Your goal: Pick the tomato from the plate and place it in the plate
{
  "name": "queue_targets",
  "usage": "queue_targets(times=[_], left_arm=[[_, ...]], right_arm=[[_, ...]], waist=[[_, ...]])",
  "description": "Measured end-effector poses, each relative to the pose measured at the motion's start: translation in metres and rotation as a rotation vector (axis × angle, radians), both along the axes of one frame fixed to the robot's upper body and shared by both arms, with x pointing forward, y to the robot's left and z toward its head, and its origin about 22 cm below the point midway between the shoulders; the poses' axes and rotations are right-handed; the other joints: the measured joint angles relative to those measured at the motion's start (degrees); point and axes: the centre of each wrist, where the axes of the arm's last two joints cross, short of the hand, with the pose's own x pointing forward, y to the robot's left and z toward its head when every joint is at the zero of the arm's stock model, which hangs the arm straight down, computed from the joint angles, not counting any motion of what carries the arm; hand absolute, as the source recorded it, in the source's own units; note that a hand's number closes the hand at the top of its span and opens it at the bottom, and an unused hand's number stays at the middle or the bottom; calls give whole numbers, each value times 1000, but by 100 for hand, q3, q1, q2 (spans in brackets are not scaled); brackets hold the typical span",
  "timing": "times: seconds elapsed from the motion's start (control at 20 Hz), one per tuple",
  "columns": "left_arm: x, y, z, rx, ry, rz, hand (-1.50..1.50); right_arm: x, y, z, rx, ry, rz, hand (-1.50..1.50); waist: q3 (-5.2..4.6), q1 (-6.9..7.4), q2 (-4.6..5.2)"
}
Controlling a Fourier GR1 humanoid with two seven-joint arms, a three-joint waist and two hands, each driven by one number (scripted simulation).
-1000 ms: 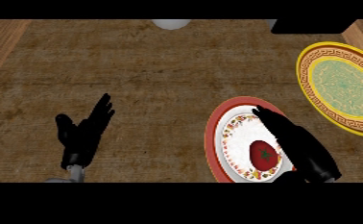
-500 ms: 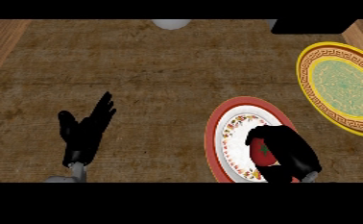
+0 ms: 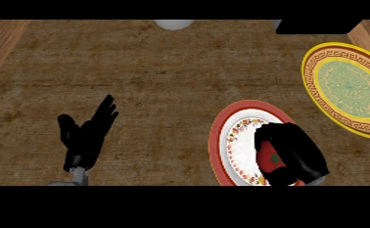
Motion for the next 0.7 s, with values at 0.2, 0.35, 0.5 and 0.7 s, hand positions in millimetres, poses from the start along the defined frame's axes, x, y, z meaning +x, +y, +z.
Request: queue_targets(times=[0.2, 0.35, 0.5, 0.7], left_arm=[[2, 0, 1, 5, 11, -1, 0], [1, 2, 1, 14, 7, 7, 0], [-2, -1, -1, 6, -1, 6, 0], [-3, 1, -5, 10, -13, 5, 0]], right_arm=[[-8, 28, 5, 72, -93, -140, 150], [-19, 55, 14, 132, -185, -256, 150], [-24, 71, 31, 179, -317, -342, 150], [-31, 79, 50, 265, -448, -457, 150]], waist=[[0, -22, -6], [-2, -47, -16], [-2, -46, -20], [4, -46, -19]])
